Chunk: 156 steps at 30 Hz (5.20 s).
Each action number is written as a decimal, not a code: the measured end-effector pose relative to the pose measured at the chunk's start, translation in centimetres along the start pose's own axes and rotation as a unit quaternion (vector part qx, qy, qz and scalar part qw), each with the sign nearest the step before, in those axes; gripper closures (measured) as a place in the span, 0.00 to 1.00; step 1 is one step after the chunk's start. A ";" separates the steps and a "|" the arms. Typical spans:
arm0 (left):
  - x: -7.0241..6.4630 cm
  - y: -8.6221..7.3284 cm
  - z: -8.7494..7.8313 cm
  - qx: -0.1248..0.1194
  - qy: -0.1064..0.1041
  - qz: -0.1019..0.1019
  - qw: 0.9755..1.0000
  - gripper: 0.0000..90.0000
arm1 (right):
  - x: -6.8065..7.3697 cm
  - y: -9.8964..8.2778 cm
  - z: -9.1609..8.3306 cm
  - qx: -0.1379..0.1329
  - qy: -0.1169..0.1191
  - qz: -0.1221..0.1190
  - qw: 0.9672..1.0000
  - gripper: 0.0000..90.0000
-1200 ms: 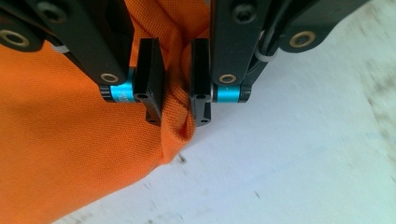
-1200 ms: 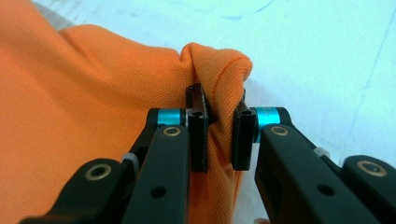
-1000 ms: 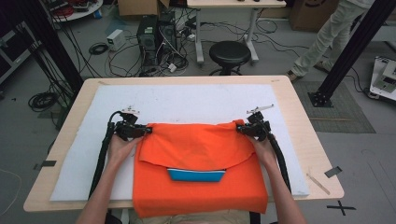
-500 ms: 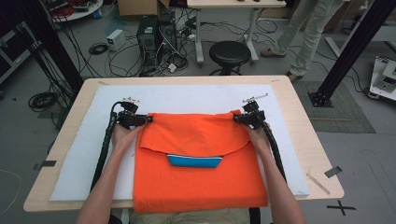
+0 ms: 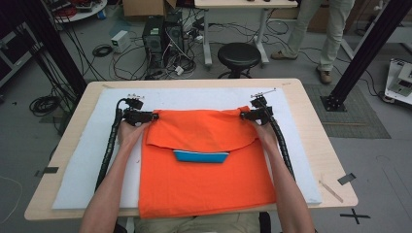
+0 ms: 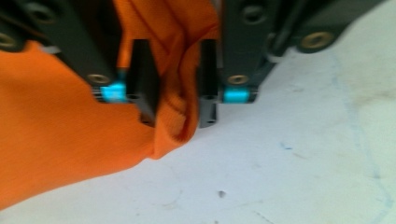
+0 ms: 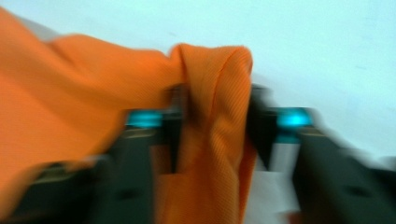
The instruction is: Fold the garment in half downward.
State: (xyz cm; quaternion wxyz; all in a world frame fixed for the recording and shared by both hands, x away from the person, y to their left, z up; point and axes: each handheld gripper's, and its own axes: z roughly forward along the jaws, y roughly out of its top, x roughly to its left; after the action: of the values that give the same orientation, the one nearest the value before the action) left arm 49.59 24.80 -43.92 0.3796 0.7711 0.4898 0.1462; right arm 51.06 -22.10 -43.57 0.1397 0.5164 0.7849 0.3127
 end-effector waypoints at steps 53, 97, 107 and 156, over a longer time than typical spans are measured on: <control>-6.4 -8.2 -7.0 -0.051 -0.036 0.095 0.994 0.91 | 4.4 -10.5 -7.5 -0.073 -0.023 -0.092 0.993 0.62; -7.5 -11.4 -11.7 -0.073 -0.106 0.079 0.989 0.92 | 2.9 -12.5 -11.3 -0.109 0.102 -0.037 0.988 0.97; -9.0 -13.4 -12.9 -0.055 -0.118 0.099 0.987 0.92 | 1.9 -15.7 -11.6 -0.089 0.130 -0.016 0.987 0.97; -4.7 -5.3 -11.2 -0.077 -0.035 0.077 0.993 0.44 | 0.4 -7.1 -9.7 -0.095 0.067 -0.012 0.993 0.36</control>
State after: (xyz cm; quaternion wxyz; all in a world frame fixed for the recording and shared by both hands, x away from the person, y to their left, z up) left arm 37.25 26.89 -39.56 0.4426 0.7794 0.4028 0.1854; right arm 40.50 -27.02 -40.57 0.1390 0.4690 0.7654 0.4182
